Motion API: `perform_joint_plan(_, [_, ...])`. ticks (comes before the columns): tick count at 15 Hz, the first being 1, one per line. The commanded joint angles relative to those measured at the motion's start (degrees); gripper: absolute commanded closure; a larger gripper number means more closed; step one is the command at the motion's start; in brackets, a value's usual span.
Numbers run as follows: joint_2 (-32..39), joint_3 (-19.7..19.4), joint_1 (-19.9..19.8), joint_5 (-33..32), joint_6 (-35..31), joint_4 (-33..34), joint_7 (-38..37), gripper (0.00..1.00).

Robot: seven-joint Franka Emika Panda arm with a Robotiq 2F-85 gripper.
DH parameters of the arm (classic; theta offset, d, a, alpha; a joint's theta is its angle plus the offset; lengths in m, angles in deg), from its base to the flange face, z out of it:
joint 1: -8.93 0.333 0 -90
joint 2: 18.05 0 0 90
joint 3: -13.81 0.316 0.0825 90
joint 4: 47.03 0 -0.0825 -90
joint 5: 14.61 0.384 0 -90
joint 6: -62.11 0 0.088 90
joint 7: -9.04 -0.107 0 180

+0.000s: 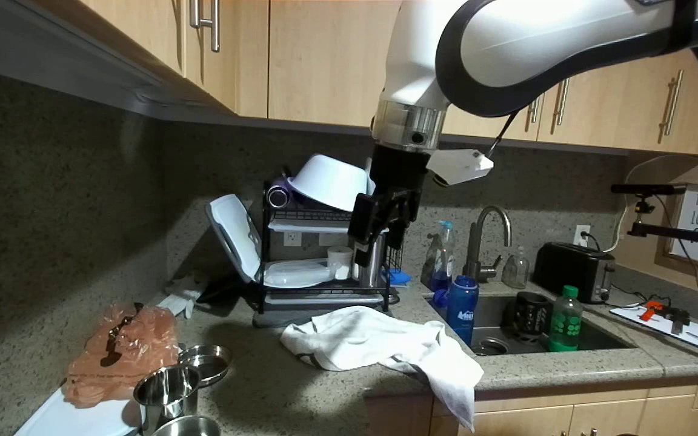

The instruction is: Fold the towel

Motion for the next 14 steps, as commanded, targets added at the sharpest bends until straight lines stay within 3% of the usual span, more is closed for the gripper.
perform_joint_plan(1, [1.67,-2.43,0.38,0.69,-0.81,-1.83,0.87,0.00])
perform_joint_plan(9, [6.16,-9.33,-1.39,7.31,0.43,-7.45,-0.31,0.00])
perform_joint_plan(14, [7.07,-13.01,-5.00,12.78,-0.46,-13.81,-4.10,0.00])
